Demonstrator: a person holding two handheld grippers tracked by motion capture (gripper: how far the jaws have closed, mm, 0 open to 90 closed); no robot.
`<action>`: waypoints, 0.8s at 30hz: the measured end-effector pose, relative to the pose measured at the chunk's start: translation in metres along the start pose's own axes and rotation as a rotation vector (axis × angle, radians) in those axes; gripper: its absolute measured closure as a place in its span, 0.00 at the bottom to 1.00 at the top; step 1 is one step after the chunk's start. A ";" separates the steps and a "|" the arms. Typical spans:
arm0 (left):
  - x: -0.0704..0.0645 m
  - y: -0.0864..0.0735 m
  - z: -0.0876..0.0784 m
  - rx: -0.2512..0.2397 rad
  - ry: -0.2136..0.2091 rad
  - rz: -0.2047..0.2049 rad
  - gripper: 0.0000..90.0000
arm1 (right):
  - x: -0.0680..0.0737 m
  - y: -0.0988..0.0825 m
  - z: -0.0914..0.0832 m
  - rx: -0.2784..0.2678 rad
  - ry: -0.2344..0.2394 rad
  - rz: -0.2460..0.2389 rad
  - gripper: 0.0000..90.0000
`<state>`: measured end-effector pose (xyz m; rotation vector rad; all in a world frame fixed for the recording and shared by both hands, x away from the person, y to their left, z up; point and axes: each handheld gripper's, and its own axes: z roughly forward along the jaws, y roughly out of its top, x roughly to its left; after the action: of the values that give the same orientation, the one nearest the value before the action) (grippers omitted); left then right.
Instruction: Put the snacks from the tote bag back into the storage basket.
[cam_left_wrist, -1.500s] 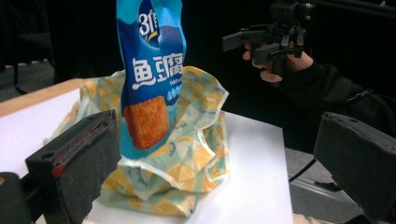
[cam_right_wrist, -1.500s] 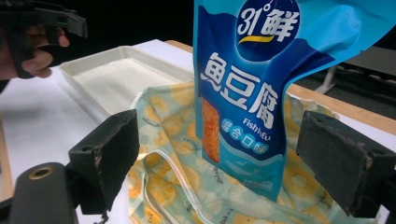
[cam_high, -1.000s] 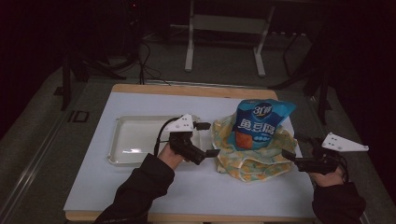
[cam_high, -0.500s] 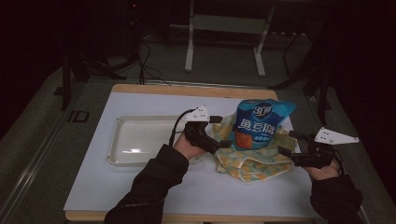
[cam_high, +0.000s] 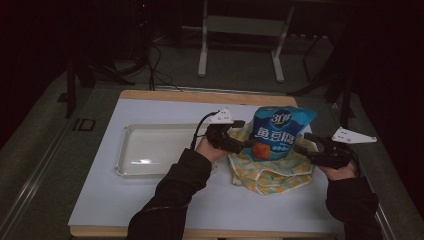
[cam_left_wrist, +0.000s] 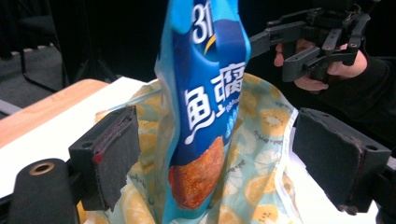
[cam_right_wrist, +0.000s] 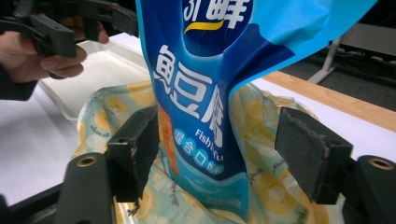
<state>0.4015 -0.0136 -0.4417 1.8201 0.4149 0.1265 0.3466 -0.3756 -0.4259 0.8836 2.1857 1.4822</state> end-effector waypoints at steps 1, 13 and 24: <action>0.001 -0.001 0.001 0.003 -0.002 0.001 0.20 | 0.000 0.000 0.003 0.008 -0.002 -0.006 0.39; 0.005 0.000 0.015 0.012 0.038 -0.001 0.47 | -0.002 0.004 0.025 0.011 -0.016 -0.010 0.58; 0.007 -0.002 0.033 0.060 0.067 0.007 0.63 | -0.001 0.001 0.033 0.008 -0.042 -0.020 0.81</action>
<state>0.4174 -0.0408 -0.4539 1.8801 0.4645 0.1820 0.3675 -0.3532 -0.4378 0.8852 2.1659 1.4336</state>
